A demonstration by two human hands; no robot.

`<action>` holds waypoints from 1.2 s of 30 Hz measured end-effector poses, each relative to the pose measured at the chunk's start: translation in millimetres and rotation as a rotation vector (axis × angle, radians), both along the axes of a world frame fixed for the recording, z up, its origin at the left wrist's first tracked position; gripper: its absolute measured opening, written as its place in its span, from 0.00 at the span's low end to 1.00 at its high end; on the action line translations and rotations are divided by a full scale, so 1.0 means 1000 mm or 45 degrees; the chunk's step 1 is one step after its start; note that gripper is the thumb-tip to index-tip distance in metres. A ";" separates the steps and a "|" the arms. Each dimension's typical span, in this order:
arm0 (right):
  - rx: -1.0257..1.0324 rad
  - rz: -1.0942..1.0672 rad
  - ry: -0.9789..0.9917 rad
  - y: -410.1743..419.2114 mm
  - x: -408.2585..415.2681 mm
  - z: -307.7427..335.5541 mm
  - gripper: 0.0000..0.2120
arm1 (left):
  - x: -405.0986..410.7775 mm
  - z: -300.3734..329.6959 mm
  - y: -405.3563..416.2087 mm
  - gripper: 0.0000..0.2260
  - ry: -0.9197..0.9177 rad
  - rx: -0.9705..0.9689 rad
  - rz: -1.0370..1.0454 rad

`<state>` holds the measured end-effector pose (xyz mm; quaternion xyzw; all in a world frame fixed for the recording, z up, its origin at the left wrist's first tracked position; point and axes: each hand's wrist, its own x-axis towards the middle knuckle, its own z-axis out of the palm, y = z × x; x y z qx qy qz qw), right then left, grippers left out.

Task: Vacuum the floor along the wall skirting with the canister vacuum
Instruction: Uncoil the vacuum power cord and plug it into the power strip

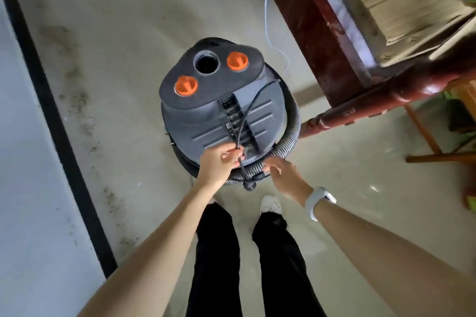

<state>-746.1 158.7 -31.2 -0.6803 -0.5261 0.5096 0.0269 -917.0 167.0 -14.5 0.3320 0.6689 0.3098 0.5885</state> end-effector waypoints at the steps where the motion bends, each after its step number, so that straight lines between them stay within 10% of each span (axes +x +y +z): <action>1: 0.012 0.166 -0.088 -0.013 -0.002 -0.012 0.16 | -0.002 -0.002 0.001 0.08 -0.025 0.011 -0.028; 6: 0.085 0.685 -0.476 -0.036 -0.016 -0.035 0.19 | -0.003 -0.009 0.000 0.07 -0.030 0.057 -0.129; 20: -0.070 0.306 -0.070 -0.043 -0.001 -0.026 0.24 | 0.030 0.020 0.006 0.08 -0.293 -0.017 0.231; 28: 0.161 0.334 -0.352 -0.020 -0.023 -0.032 0.12 | 0.034 0.026 -0.004 0.05 -0.357 0.041 0.142; 36: 0.110 -0.384 0.107 -0.018 -0.004 -0.033 0.08 | 0.020 -0.020 -0.040 0.12 0.452 0.112 -0.524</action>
